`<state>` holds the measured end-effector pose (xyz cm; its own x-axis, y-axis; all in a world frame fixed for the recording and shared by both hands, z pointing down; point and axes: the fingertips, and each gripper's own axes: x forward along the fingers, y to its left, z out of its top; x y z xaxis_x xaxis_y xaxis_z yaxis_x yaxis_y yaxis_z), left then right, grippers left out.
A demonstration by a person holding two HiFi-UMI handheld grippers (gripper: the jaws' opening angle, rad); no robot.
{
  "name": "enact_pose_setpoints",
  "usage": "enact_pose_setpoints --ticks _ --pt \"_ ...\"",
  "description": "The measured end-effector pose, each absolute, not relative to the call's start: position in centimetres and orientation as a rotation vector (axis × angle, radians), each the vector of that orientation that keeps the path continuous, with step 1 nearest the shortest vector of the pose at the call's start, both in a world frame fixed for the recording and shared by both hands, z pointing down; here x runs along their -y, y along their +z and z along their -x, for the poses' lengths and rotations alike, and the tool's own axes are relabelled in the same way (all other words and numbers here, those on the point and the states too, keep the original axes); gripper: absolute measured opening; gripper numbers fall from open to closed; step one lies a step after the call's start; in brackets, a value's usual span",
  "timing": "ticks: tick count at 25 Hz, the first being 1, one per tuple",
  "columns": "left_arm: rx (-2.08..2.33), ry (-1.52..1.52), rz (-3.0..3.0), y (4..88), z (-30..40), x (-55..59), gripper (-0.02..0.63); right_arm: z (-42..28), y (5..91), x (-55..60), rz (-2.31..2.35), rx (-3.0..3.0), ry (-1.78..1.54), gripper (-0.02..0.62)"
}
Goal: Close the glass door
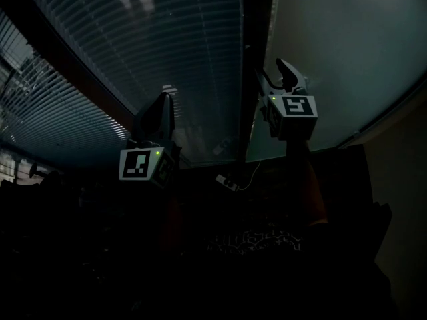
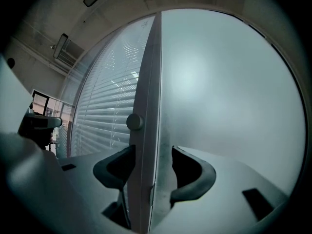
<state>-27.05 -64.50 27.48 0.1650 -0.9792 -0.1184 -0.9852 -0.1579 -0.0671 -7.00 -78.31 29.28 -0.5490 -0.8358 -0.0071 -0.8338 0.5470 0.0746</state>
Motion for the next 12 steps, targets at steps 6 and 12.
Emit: enact_pose_setpoints --ticks 6,12 --pt "-1.944 0.067 2.296 27.4 26.8 64.3 0.002 6.6 29.4 78.7 -1.531 2.686 -0.152 0.195" --pt "-1.961 0.064 2.28 27.4 27.2 63.9 0.002 5.1 29.4 79.5 -1.616 2.663 -0.112 0.06"
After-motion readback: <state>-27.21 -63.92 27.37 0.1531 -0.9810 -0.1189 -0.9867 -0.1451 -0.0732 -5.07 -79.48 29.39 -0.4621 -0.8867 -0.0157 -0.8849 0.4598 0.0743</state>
